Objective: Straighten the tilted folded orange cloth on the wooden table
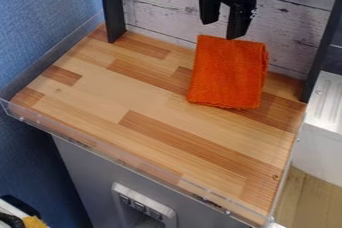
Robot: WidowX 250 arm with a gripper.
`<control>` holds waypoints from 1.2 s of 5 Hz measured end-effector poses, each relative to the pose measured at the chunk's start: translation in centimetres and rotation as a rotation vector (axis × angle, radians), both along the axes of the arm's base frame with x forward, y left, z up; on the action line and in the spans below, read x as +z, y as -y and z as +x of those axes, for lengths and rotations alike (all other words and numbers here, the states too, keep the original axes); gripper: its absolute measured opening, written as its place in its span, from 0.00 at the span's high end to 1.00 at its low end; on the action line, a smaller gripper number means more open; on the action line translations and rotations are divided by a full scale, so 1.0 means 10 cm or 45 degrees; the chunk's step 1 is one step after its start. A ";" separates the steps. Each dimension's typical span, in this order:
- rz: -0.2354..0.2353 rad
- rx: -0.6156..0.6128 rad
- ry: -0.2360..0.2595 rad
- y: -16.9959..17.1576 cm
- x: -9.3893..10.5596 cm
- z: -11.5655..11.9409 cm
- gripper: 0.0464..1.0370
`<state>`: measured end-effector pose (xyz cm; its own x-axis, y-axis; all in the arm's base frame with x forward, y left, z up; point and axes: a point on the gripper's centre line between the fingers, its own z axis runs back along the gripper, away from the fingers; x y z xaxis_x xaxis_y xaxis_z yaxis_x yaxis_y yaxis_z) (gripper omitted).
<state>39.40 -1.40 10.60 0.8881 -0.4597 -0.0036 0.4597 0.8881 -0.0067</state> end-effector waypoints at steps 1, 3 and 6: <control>0.000 -0.010 0.004 -0.01 0.00 0.01 0.04; -0.006 -0.008 0.025 -0.05 -0.02 0.03 0.04; -0.006 0.007 -0.006 -0.17 -0.07 0.02 0.04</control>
